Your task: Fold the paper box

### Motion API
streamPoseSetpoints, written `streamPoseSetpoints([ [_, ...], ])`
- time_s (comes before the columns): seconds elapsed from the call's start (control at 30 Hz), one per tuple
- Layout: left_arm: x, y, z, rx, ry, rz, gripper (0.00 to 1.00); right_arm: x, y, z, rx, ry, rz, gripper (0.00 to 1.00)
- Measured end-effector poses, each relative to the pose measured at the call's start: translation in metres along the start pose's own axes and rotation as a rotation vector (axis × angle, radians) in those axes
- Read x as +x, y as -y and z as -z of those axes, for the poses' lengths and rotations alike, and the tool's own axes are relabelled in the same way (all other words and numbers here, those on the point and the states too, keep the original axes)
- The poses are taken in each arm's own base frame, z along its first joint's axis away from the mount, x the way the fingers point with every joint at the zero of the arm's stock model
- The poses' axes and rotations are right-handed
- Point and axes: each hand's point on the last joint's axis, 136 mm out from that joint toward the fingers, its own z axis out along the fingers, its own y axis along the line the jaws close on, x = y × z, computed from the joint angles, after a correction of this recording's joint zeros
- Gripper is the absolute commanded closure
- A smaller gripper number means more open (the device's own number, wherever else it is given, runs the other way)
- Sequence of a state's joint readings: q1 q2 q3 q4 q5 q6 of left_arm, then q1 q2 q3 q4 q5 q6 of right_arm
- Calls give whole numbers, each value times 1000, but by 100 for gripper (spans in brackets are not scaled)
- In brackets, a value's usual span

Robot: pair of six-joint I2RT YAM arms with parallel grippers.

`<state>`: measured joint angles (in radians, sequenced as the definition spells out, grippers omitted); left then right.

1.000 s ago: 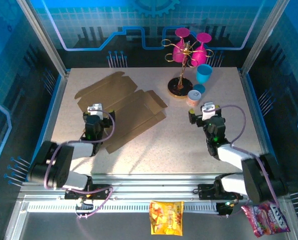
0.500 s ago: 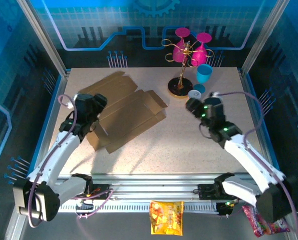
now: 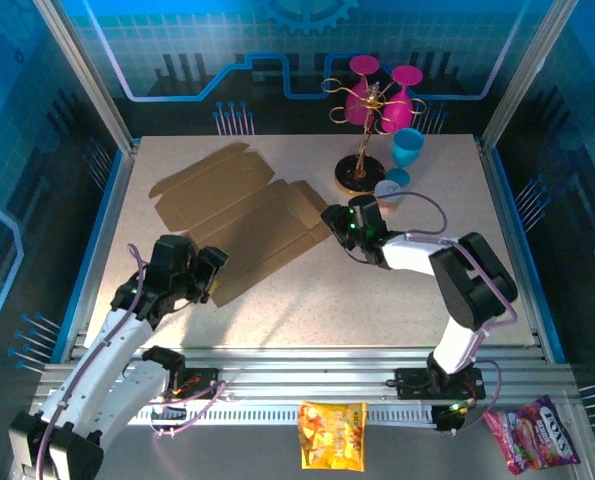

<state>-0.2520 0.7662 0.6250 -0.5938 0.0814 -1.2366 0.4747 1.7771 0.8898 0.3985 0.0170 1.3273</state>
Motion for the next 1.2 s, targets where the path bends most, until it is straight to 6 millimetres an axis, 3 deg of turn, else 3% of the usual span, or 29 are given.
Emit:
streamPoseSetpoints([
  [0.1, 2, -2, 1, -4, -11, -3, 32, -7, -6, -18, -29, 6, -35, 60],
  [0.27, 4, -7, 1, -26, -21, -3, 32, -15, -5, -37, -32, -2, -64, 61],
  [0.8, 5, -11, 2, -43, -25, -7, 32, -12, 11, -42, 17, -18, -130, 57],
  [0.97, 5, -11, 1, -44, -25, -7, 32, -10, 25, -57, 46, -33, -144, 57],
  [1.2, 6, -8, 1, -31, -30, -8, 31, -16, 18, -70, 27, -28, -173, 68],
])
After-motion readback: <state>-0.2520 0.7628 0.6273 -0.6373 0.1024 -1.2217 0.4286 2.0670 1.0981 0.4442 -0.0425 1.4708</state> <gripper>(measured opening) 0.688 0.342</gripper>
